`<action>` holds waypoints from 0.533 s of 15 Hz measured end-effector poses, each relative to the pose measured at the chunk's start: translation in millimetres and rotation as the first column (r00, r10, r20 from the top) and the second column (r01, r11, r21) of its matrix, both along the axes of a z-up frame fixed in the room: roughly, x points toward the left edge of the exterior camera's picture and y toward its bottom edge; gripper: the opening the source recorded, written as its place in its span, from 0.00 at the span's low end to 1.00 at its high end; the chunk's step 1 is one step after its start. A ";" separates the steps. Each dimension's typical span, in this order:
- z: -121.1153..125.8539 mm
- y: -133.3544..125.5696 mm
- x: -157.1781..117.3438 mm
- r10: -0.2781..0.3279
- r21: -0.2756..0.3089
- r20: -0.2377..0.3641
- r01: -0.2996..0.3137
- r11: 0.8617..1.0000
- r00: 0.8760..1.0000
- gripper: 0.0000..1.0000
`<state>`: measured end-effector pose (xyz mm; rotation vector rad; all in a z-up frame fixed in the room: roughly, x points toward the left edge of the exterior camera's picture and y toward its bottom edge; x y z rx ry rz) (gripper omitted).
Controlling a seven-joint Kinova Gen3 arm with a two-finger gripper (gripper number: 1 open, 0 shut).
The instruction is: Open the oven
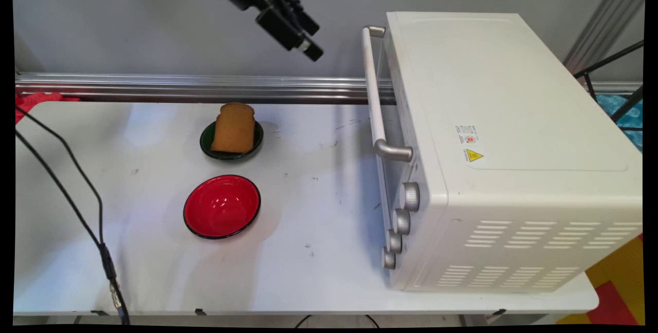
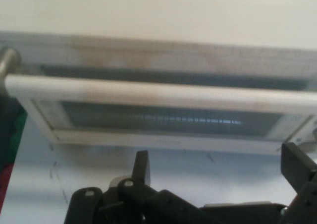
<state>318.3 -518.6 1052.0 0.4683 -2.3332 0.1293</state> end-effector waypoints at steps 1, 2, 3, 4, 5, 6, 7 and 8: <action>1.6 -3.0 -5.9 -0.008 0.001 -0.005 0.008 1.000 1.000 1.00; 2.4 -4.4 -9.1 -0.013 0.002 -0.007 0.013 1.000 1.000 1.00; 3.0 -6.2 -13.0 -0.020 0.005 -0.006 0.020 1.000 1.000 1.00; 3.2 -8.6 -17.3 -0.026 0.008 -0.005 0.027 1.000 1.000 1.00; 3.2 -10.8 -21.1 -0.032 0.011 -0.004 0.032 0.999 0.999 1.00; 3.0 -12.4 -23.8 -0.037 0.014 -0.004 0.037 0.999 0.999 1.00; 2.5 -13.9 -26.0 -0.042 0.017 -0.002 0.042 0.999 0.999 1.00; 2.0 -15.3 -27.9 -0.046 0.019 -0.002 0.046 0.999 0.999 1.00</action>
